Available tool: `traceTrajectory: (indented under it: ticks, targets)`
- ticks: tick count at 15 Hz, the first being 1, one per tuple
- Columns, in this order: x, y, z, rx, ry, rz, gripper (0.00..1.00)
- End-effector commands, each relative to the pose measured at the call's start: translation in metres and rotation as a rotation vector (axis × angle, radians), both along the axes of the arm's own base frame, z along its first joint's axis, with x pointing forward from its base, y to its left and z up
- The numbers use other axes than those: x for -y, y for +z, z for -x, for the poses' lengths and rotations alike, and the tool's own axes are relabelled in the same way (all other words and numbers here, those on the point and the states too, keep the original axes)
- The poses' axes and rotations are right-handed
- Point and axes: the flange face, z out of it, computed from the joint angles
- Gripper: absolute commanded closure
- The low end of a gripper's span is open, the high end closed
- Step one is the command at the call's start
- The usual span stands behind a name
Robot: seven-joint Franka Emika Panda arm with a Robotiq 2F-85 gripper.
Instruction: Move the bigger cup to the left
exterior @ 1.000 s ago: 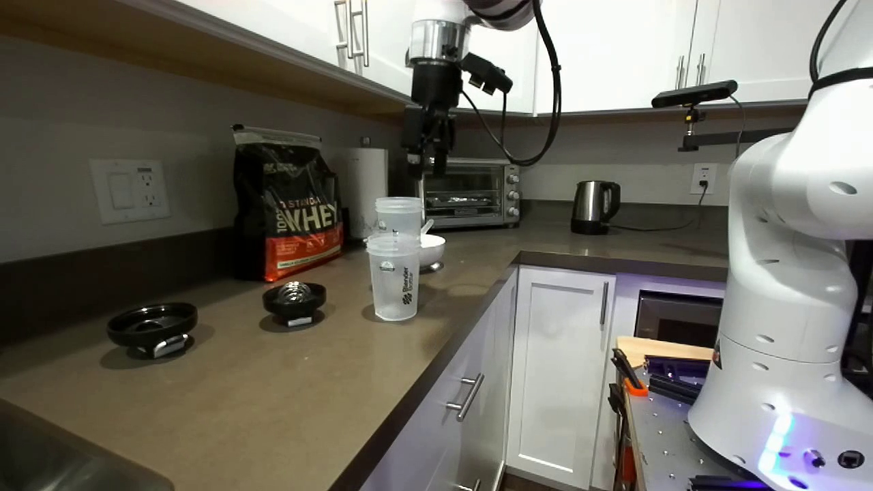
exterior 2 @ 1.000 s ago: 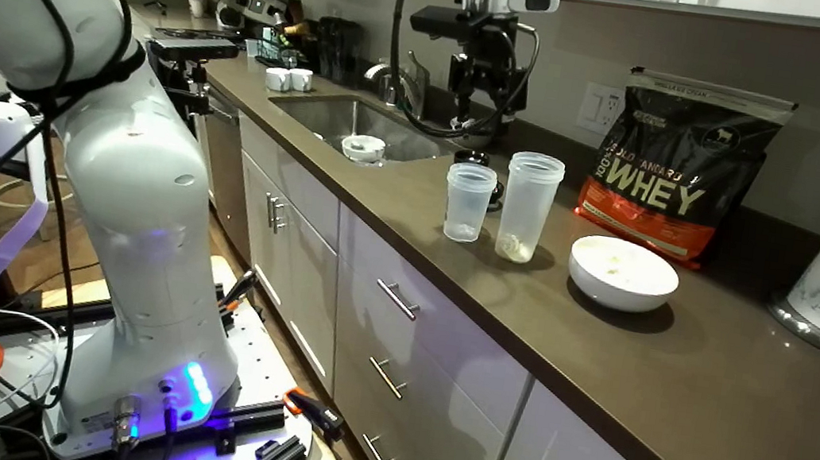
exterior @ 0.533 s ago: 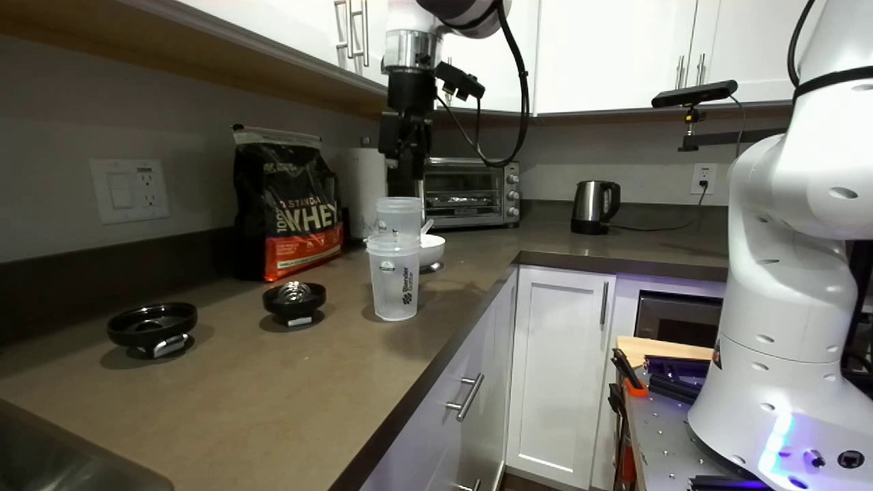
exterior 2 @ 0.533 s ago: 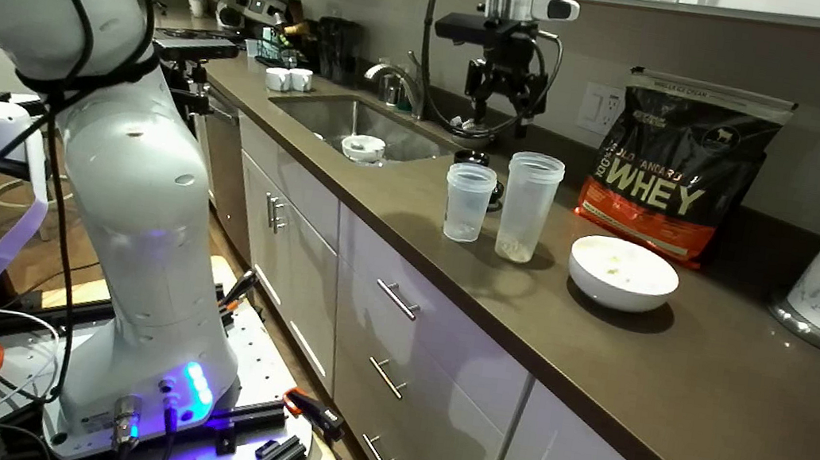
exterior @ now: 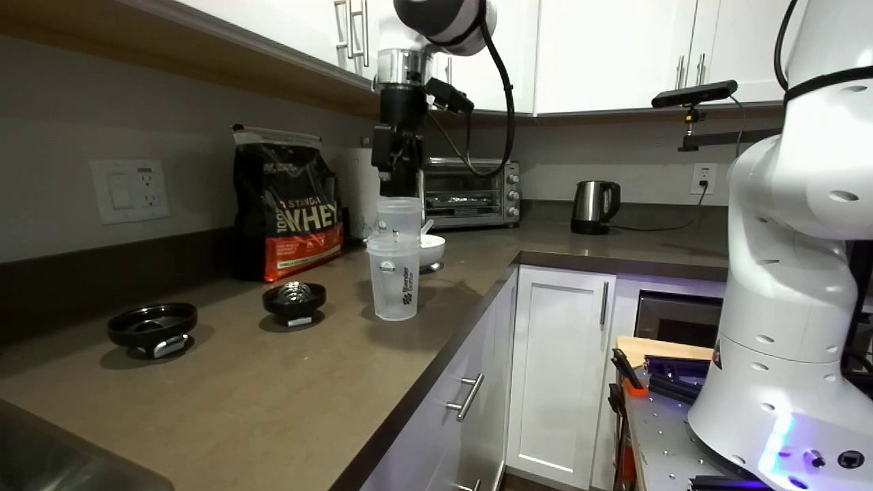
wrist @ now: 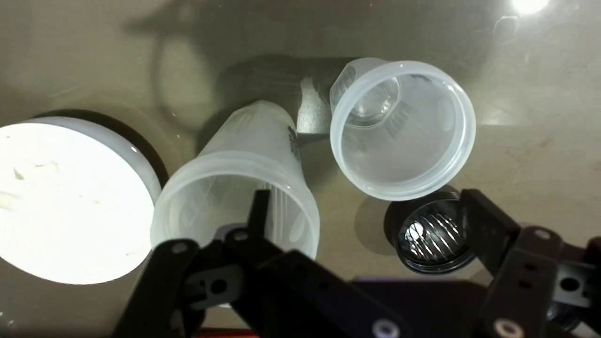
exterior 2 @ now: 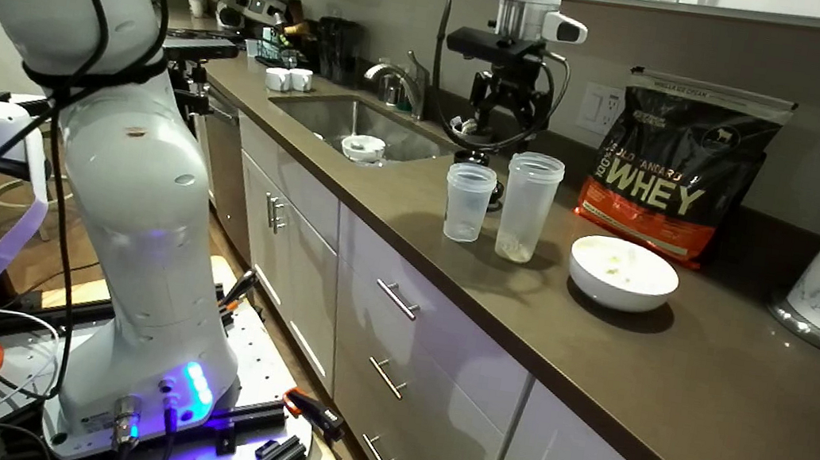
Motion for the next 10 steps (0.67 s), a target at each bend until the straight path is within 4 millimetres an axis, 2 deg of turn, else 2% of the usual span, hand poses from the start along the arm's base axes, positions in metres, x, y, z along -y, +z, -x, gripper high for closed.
traceTrajectory:
  ticks: [1,10]
  targets:
    - [0.0,-0.006,-0.013,-0.006,0.032,-0.032,0.0]
    - [0.003,-0.018,-0.029,-0.024,0.051,-0.029,0.0]
